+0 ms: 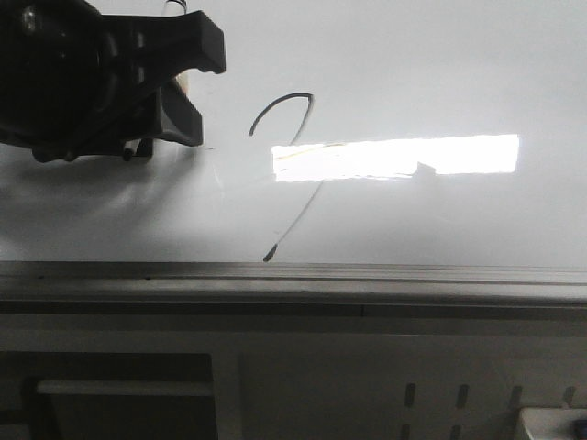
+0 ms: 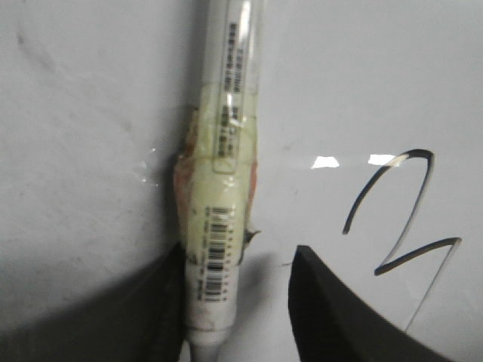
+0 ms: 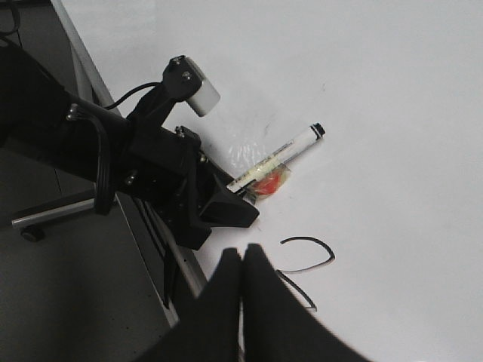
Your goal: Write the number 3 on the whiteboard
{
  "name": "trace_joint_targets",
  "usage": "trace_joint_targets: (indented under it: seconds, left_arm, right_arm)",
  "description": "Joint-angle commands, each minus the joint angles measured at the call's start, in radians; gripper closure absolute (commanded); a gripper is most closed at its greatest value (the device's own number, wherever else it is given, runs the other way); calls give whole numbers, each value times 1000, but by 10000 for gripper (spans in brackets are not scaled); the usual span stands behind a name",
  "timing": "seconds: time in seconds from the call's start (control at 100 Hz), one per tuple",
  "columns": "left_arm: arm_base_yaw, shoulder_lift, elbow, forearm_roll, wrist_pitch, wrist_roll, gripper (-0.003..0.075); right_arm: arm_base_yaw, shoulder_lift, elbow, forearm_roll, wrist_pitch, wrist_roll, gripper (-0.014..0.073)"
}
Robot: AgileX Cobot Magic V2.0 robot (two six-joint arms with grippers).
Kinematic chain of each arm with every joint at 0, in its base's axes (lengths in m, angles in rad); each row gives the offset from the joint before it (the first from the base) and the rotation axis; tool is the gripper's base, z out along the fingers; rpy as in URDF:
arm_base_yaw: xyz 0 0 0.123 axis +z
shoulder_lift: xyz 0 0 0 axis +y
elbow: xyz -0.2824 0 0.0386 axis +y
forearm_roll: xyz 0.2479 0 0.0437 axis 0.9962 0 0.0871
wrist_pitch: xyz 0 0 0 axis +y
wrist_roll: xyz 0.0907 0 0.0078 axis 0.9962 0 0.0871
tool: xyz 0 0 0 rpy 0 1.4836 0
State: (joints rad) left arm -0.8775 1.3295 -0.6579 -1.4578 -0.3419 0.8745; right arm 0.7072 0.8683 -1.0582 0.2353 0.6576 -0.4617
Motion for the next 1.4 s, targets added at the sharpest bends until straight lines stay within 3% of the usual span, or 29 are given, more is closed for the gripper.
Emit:
trace_joint_targets:
  seconds: [0.0,0.08,0.34,0.98,1.13,1.2,1.27,1.39]
  left_arm:
    - [20,33,-1,-26,-101,-6,379]
    - [20,33,-1,-26,-101,-6,365]
    - [20,31,-1,-26,-114,-6,155]
    - [20,-156,-3,-13,-144,13,153]
    - [20,-311,-5,-13,-137,114,156]
    - [20,-408,-5,-13,-122,195,185]
    - [20,-510,-5,-15,-109,293,264]
    - [20,-683,7,-52,-110,483,505]
  right_arm:
    - [-7,-8,-27,8,-65,-3,658]
    - [-7,-8,-27,8,-65,-3,658]
    - [-7,-8,-27,8,-65,-3,658]
    - [-7,-10,-27,11,-73,-3,658]
    - [-7,-37,-27,11,-71,-3,658]
    - [-7,-55,-25,0,-71,-3,658]
    - [-9,-75,-13,-28,-70,-3,658]
    - [-19,-132,64,-94,-130,-1,650]
